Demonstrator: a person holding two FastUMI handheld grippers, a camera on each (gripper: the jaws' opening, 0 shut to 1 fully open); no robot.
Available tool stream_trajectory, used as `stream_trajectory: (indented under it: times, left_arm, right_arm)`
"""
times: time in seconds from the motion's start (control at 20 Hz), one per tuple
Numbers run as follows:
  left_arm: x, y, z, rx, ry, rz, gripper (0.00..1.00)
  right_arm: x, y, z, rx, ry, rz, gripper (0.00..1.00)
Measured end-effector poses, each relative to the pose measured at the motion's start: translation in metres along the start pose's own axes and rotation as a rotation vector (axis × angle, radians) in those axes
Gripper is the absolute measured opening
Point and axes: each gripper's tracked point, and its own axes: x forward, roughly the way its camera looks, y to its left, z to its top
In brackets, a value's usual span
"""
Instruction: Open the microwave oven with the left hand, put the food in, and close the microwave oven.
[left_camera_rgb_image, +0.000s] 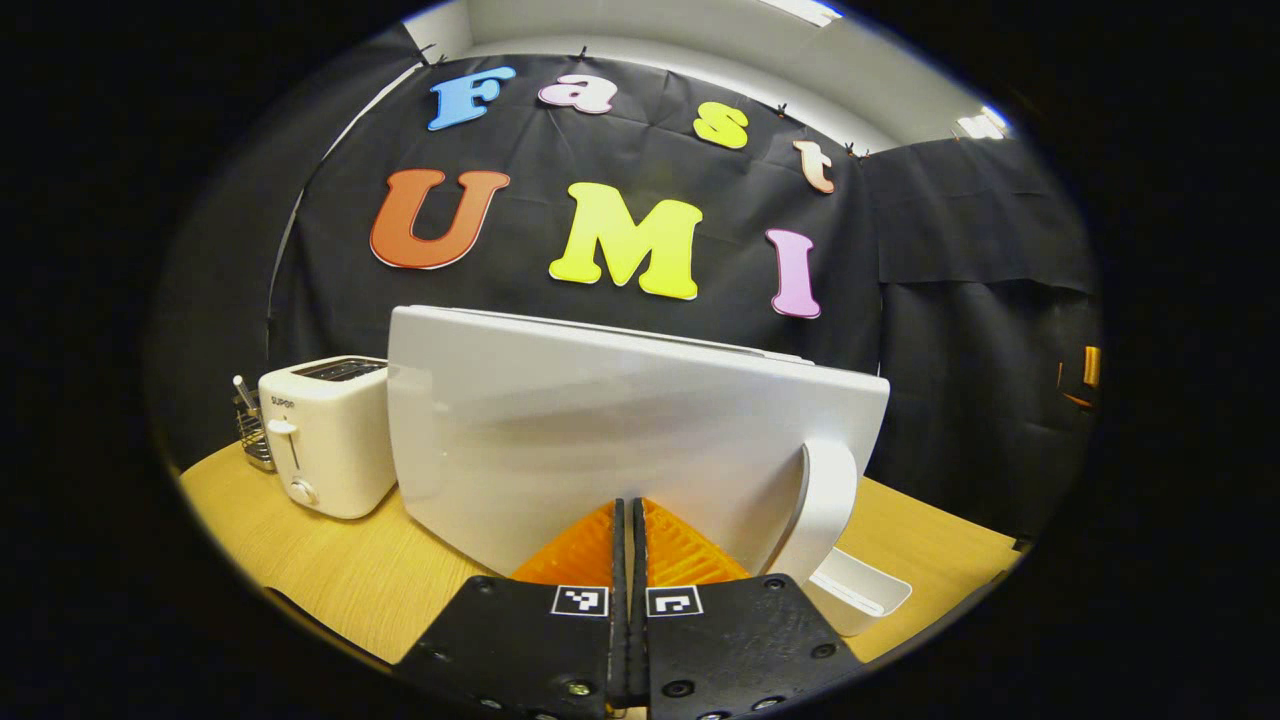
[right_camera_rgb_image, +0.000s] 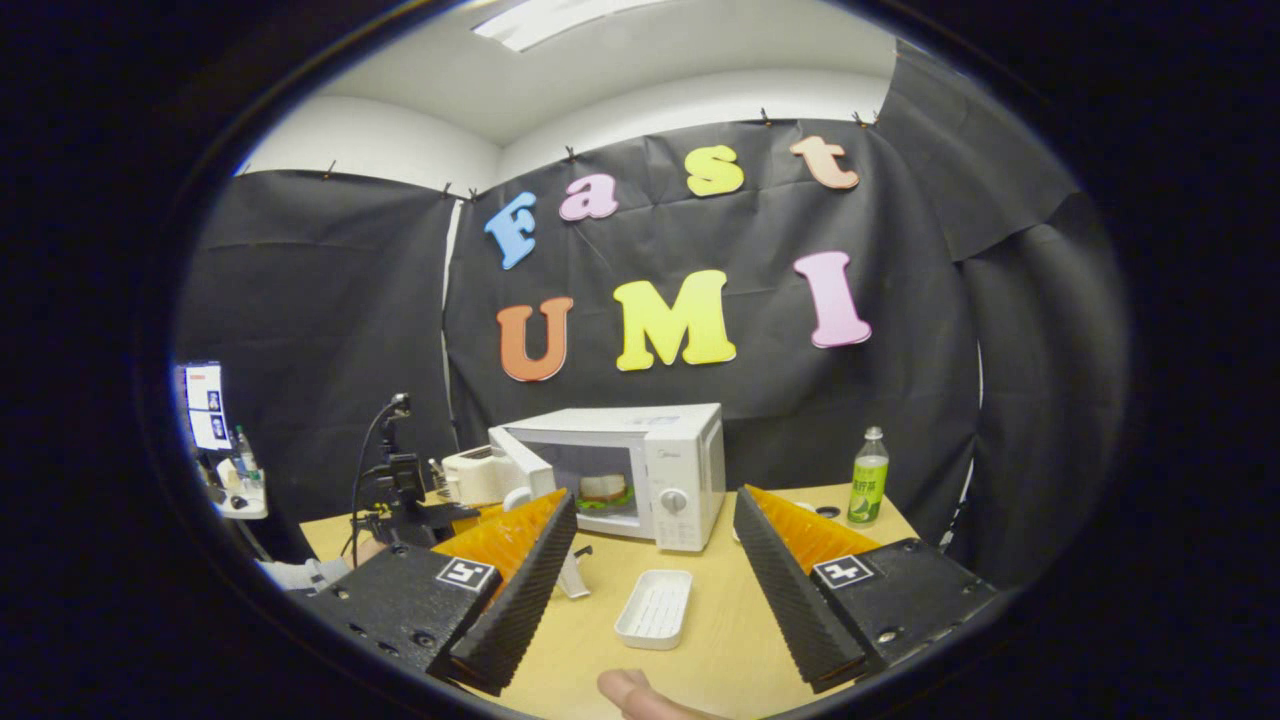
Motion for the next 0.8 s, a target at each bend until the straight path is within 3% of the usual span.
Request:
stream_trajectory:
  times: [0.45, 0.5, 0.75, 0.8]
  left_arm:
    - [0.094, -0.020, 0.001, -0.067, 0.051, 0.036, 0.00]
    - [0.102, -0.019, 0.000, -0.062, 0.061, 0.053, 0.00]
    - [0.116, -0.018, -0.001, -0.053, 0.093, 0.093, 0.00]
    - [0.113, -0.019, 0.000, -0.062, 0.099, 0.082, 0.10]
  right_arm:
    - [0.004, -0.047, -0.016, 0.021, 0.016, -0.035, 1.00]
    - [0.005, -0.051, -0.015, 0.025, 0.015, -0.044, 0.91]
    - [0.004, -0.051, -0.015, 0.031, 0.034, -0.060, 0.91]
    - [0.002, -0.051, -0.014, 0.027, 0.038, -0.071, 0.91]
